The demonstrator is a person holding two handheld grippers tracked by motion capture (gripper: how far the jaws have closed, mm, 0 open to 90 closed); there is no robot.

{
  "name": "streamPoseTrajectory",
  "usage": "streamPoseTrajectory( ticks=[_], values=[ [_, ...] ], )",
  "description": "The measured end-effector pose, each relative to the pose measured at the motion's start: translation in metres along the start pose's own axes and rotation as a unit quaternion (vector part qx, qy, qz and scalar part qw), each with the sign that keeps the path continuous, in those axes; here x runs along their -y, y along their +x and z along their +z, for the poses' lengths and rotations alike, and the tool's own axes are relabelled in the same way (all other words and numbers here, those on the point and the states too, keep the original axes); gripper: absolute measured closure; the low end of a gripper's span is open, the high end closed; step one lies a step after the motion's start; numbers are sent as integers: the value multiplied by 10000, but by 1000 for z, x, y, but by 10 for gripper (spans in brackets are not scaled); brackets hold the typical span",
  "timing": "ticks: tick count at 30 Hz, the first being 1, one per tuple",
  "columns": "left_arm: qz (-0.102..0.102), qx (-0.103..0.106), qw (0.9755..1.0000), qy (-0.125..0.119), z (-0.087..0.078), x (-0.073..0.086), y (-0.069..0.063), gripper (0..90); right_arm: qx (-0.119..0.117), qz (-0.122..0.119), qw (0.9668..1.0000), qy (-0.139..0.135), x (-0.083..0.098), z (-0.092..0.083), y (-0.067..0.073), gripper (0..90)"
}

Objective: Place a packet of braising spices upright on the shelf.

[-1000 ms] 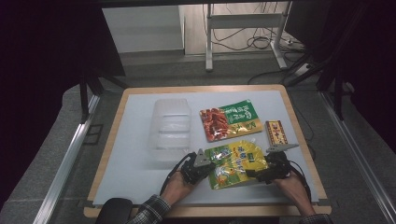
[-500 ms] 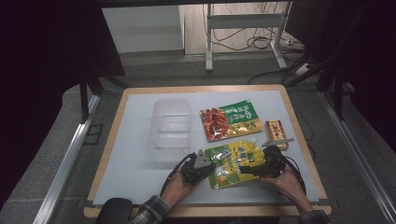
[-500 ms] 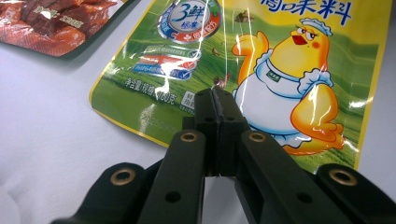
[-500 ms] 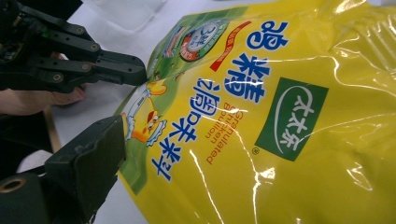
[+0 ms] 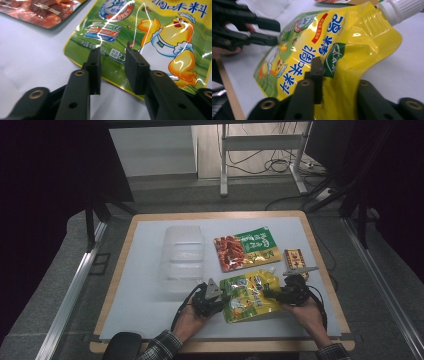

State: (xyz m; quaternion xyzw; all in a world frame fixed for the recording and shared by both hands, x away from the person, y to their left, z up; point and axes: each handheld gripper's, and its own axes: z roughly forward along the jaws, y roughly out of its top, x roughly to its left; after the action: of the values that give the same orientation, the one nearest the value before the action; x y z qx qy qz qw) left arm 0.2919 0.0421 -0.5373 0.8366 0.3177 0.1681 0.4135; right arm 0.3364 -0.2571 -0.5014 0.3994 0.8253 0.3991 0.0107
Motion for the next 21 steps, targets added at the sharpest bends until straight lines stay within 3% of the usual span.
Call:
streamPoseTrajectory(
  ticks=[5, 11, 13, 15, 19, 21],
  values=[
    [186, 52, 9998, 48, -14, 0, -5, 533, -91, 23, 9999, -54, -4, -4, 1, 820],
    [172, 119, 9998, -21, -28, 1, -7, 446, -60, 64, 10000, 5, -7, -4, 2, 826],
    [124, 156, 9998, -55, -31, 2, -5, 406, -40, -2, 10000, -17, -7, -5, 5, 827],
    [65, 202, 9998, -63, -34, 4, -4, 381, 52, -213, 9998, -12, -8, -7, 9, 825],
    [105, 175, 9998, 13, -39, 8, -4, 304, 141, -500, 9986, 26, -11, -9, 13, 826],
    [114, 169, 9998, 15, -43, 10, -5, 274, 153, -522, 9985, 17, -12, -9, 14, 834]
  ],
)
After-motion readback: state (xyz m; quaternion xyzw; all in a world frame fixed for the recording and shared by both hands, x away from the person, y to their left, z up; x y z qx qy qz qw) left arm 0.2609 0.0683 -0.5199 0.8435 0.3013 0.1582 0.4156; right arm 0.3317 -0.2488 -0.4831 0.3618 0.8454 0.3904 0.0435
